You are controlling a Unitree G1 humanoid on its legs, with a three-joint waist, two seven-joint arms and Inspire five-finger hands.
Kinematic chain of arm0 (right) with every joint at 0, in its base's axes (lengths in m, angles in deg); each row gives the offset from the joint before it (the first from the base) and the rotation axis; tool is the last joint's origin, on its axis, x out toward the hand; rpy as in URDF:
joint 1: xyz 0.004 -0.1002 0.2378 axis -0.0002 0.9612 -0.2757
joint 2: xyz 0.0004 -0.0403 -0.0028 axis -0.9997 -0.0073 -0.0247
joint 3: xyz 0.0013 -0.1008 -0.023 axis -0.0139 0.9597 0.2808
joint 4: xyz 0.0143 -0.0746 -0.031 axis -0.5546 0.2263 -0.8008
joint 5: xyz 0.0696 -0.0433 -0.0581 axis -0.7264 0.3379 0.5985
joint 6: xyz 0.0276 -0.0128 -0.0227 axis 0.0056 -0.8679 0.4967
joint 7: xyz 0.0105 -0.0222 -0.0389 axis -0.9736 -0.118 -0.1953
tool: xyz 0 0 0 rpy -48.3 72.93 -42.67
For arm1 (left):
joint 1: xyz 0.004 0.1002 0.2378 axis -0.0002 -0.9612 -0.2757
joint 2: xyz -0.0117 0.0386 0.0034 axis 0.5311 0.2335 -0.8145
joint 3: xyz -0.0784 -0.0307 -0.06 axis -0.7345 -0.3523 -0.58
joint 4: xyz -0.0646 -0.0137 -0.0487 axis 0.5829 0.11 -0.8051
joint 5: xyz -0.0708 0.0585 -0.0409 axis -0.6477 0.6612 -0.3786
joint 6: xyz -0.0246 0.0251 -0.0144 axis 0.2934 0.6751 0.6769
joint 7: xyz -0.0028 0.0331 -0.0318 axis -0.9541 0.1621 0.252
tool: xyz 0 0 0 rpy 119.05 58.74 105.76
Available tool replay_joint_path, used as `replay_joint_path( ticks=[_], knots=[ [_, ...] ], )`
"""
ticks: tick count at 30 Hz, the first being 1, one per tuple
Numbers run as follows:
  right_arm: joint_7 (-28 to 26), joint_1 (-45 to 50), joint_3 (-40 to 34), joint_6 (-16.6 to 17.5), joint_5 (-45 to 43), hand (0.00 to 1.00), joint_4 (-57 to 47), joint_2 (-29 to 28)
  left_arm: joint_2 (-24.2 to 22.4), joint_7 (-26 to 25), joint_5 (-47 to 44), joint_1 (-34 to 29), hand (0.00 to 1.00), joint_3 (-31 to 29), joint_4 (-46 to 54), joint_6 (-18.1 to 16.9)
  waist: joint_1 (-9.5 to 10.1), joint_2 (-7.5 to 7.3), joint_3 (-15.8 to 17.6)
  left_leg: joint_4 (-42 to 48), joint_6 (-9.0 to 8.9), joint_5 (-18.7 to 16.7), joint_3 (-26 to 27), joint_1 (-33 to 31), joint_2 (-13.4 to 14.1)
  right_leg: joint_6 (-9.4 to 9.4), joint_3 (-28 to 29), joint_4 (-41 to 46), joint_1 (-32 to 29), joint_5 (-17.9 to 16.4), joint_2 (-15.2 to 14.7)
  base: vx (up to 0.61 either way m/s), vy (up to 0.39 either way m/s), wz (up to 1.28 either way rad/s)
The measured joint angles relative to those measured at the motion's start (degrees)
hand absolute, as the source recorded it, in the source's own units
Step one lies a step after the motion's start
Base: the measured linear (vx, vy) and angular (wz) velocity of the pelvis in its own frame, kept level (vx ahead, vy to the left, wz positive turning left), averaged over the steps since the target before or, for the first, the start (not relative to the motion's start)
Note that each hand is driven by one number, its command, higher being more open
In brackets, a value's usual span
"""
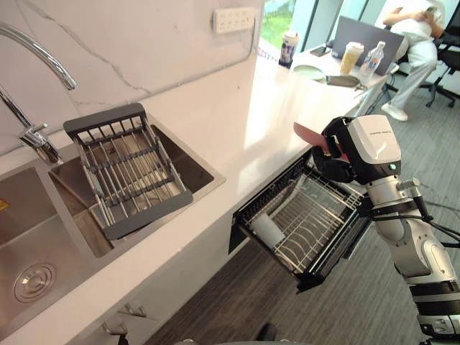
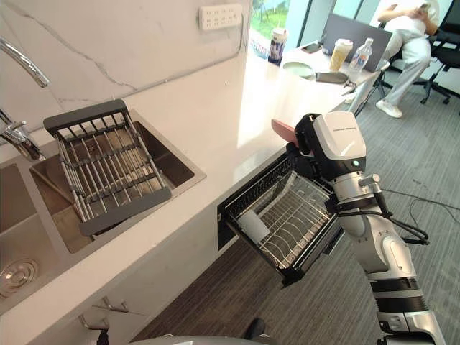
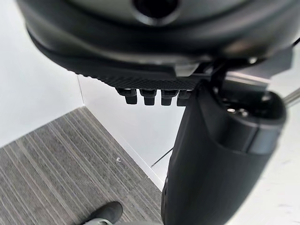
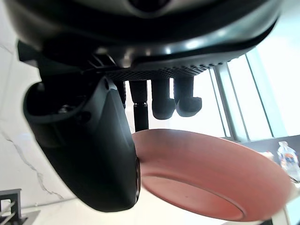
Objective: Walk over to the sink, pick up the cup, carry it to the dishwasher, place the cup inside the dishwasher, then close the dishwasher door
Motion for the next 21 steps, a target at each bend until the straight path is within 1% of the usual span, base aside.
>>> replay_joint_path(
  ticks=[1, 3, 4, 6, 7, 9, 12, 16, 17, 18, 21],
  knots=[
    [0.4, -0.3, 0.0, -0.4, 0.0, 0.0, 0.8, 0.0, 0.0, 0.0, 0.0, 0.5, 1.0, 0.0, 0.0, -0.3, -0.07, 0.14, 0.7, 0.2, 0.19, 0.0, 0.0, -0.7, -0.1, -0.1, 0.1, 0.0, -0.6, 0.3, -0.2, -0.17, 0.135, -0.03],
    [2.4, -1.9, 0.0, -2.5, 0.0, 0.0, 3.4, 0.0, 0.4, -0.1, -0.2, 2.1, 1.0, 1.2, 0.0, -1.0, -0.87, 0.94, 3.4, 1.2, 0.56, 0.0, 0.1, -3.5, -0.3, -0.45, 0.4, 0.0, -3.1, 1.2, -0.5, -0.13, 0.099, -0.01],
    [2.8, -2.2, 0.0, -3.1, 0.0, 0.0, 3.8, 0.0, 0.4, -0.1, -0.2, 2.4, 1.0, 1.2, 0.0, -1.1, -1.1, 1.15, 3.9, 1.5, 0.62, 0.0, 0.1, -4.0, -0.3, -0.53, 0.5, 0.0, -3.7, 1.3, -0.6, -0.1, 0.086, -0.03],
    [4.7, -3.1, 0.0, -5.4, 0.0, 0.0, 5.1, 0.0, 0.6, -0.2, -1.0, 3.9, 1.0, 2.1, 0.0, -1.5, -1.71, 1.99, 6.2, 2.4, 0.9, 0.1, 0.2, -5.8, -0.2, -0.79, 1.0, 0.1, -5.3, 1.8, -0.6, -0.06, 0.074, -0.07],
    [5.0, -3.2, 0.0, -5.9, -0.1, 0.0, 5.2, 0.0, 0.6, -0.2, -1.4, 4.2, 1.0, 2.3, 0.0, -1.7, -1.84, 2.15, 6.7, 2.7, 0.91, 0.1, 0.2, -6.2, -0.1, -0.86, 1.1, 0.1, -5.7, 1.9, -0.6, -0.04, 0.068, -0.09],
    [6.0, -4.6, 0.0, -7.1, -0.8, 0.0, 5.7, 0.0, 0.6, -0.6, -3.1, 6.1, 1.0, 2.7, 0.0, -1.8, -2.3, 2.54, 9.2, 3.9, 1.09, 0.0, 0.0, -7.7, 0.1, -1.18, 1.7, 0.1, -6.9, 2.3, -0.4, -0.04, 0.069, -0.1],
    [7.3, -6.8, 0.0, -8.0, -1.6, 0.0, 5.9, 0.0, 1.0, -0.9, -5.1, 7.6, 1.0, 4.5, 0.1, -2.0, -2.96, 3.49, 11.5, 5.3, 1.41, -0.2, 0.0, -10.1, 0.2, -1.41, 2.2, 0.1, -9.0, 2.9, -0.6, -0.05, 0.09, -0.05],
    [7.4, -10.9, 0.1, -8.6, -2.1, 0.0, 7.7, 0.5, 1.6, -1.0, -7.3, 10.2, 1.0, 6.8, 0.5, -2.3, -3.0, 4.67, 14.7, 7.1, 2.04, -0.7, 0.0, -13.1, 0.2, -1.73, 2.8, 0.1, -11.5, 3.9, -1.0, -0.06, 0.112, -0.03],
    [7.4, -11.4, 0.2, -8.7, -2.5, 0.0, 7.8, 0.9, 1.6, -0.9, -7.6, 10.7, 1.0, 6.9, 0.6, -2.3, -2.96, 4.91, 15.3, 7.5, 2.14, -0.8, -0.1, -13.6, 0.2, -1.78, 2.8, 0.1, -11.8, 4.1, -1.1, -0.07, 0.126, 0.03],
    [7.3, -13.1, 1.4, -8.7, -3.0, 0.0, 8.8, 2.1, 1.6, -0.9, -8.4, 11.7, 1.0, 7.6, 0.9, -2.6, -3.0, 5.38, 16.7, 8.1, 2.39, -0.9, -0.1, -14.8, 0.2, -1.84, 2.8, 0.2, -12.7, 4.5, -1.3, -0.07, 0.132, 0.02],
    [7.3, -16.9, 3.9, -8.8, -4.0, 0.0, 11.5, 4.1, 1.7, -0.7, -9.5, 13.3, 1.0, 8.9, 1.9, -2.7, -3.01, 6.38, 18.7, 9.2, 2.87, -1.0, -0.3, -17.2, 0.1, -1.98, 2.9, 0.2, -14.7, 5.2, -1.7, -0.06, 0.128, 0.04]
  ],
)
